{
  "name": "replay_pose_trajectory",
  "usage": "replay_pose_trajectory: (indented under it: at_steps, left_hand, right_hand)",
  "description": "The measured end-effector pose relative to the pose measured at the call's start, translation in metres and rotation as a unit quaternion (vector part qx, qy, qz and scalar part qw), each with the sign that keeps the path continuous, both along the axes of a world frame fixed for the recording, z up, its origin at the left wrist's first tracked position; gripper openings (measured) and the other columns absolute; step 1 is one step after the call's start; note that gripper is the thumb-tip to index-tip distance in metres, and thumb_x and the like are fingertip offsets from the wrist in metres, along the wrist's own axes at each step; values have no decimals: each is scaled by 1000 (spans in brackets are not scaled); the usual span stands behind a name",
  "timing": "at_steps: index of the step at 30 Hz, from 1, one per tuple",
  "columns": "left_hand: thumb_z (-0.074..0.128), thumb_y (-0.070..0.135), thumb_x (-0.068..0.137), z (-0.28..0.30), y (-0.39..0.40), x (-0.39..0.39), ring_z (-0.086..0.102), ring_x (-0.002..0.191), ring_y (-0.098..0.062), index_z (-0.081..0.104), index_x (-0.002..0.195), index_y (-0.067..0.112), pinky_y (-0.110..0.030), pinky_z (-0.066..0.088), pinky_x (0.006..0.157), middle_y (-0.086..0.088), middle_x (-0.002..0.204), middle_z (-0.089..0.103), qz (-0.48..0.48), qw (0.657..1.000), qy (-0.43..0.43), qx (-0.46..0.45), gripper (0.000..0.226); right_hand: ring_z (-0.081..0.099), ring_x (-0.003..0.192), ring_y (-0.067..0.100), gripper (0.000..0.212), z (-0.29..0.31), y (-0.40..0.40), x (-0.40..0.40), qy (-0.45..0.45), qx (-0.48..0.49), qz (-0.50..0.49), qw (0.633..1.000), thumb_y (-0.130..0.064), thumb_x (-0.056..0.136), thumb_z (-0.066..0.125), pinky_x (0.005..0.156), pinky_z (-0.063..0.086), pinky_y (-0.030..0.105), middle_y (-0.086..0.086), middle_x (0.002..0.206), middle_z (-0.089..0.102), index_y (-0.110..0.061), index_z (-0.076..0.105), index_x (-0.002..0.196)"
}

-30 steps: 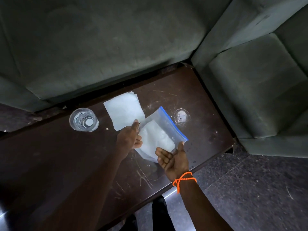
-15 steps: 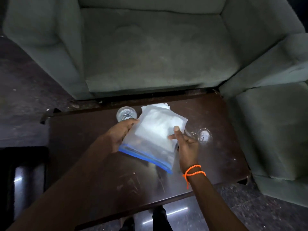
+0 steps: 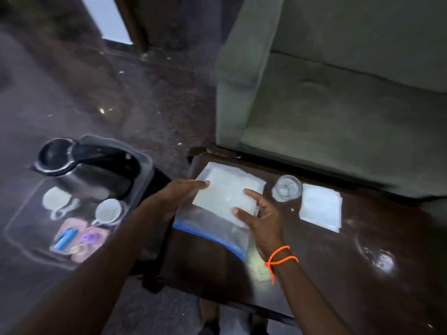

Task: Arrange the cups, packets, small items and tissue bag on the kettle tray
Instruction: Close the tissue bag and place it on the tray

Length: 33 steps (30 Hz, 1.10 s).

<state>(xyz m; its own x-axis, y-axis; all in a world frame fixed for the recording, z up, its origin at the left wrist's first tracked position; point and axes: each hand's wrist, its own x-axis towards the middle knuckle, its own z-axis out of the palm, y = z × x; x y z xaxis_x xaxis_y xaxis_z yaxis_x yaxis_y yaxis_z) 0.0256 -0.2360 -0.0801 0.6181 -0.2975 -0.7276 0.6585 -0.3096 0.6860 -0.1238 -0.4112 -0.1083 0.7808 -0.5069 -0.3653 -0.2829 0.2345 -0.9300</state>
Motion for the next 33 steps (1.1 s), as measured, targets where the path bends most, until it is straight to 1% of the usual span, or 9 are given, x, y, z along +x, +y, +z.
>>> replay_pose_trajectory:
  at_steps: [3, 6, 9, 12, 16, 18, 21, 28, 33]
  left_hand:
    - [76, 23, 94, 6, 70, 2, 70, 83, -24, 78, 90, 4, -34, 54, 80, -16, 97, 76, 2, 995, -46, 94, 19]
    - [77, 27, 92, 7, 139, -2, 75, 94, -34, 77, 100, -3, -43, 58, 93, -23, 107, 78, 15, 988, -43, 148, 31]
    - [76, 30, 93, 8, 208, -11, 75, 67, -14, 75, 90, 8, -23, 58, 63, -4, 79, 81, 19, 983, -46, 176, 22]
    - [80, 27, 90, 7, 265, -17, 64, 48, -5, 71, 76, 12, -18, 50, 45, 1, 65, 71, 29, 973, -47, 226, 22]
    - [81, 33, 88, 6, 324, -21, 67, 65, -16, 76, 82, 10, -25, 49, 59, -7, 79, 75, 25, 949, -72, 306, 24]
    - [79, 33, 89, 4, 344, -21, 68, 71, -19, 77, 83, 14, -28, 49, 67, -7, 82, 76, 60, 934, -105, 336, 20]
    - [77, 27, 90, -3, 363, -13, 67, 76, -22, 78, 84, 16, -28, 49, 69, -7, 83, 75, 126, 912, -166, 354, 12]
    - [74, 24, 90, -25, 366, 4, 72, 84, -30, 82, 99, 20, -32, 52, 74, -11, 88, 79, 114, 859, -267, 422, 12]
    - [72, 28, 90, -45, 355, -1, 74, 91, -38, 75, 118, 27, -43, 61, 80, -13, 101, 80, 41, 809, -325, 488, 28]
  right_hand:
    - [70, 108, 19, 57, 1, 66, 14, 10, 39, 47, 998, 5, 70, 89, 98, 58, 48, 8, 123, 74, -18, 73, 119]
    - [68, 116, 27, 61, 0, 123, 22, 18, 51, 91, 994, 4, 68, 90, 102, 55, 51, 11, 126, 72, -19, 71, 121]
    - [64, 124, 28, 69, -2, 182, 27, 30, 44, 148, 988, -4, 64, 95, 105, 52, 54, 6, 129, 71, -21, 68, 126]
    - [66, 120, 25, 70, -3, 231, 32, 28, 44, 196, 979, -6, 60, 95, 100, 56, 48, 2, 127, 71, -25, 69, 121]
    - [68, 115, 20, 57, -2, 282, 46, 26, 19, 256, 966, -5, 63, 92, 96, 58, 39, -1, 122, 72, -29, 72, 111]
    - [68, 113, 19, 48, -2, 302, 57, 33, -4, 269, 962, -6, 70, 87, 99, 56, 42, -2, 119, 72, -25, 72, 111]
    - [64, 117, 17, 42, 1, 324, 75, 42, -98, 304, 947, -13, 79, 82, 102, 51, 31, -3, 122, 71, -19, 71, 119]
    - [61, 111, 35, 49, -6, 347, 99, 65, -337, 392, 854, -36, 90, 68, 90, 52, 41, 11, 123, 62, -24, 56, 137]
    - [66, 98, 40, 45, -18, 342, 102, 46, -453, 414, 788, -47, 94, 58, 76, 55, 44, 12, 111, 66, -28, 51, 134]
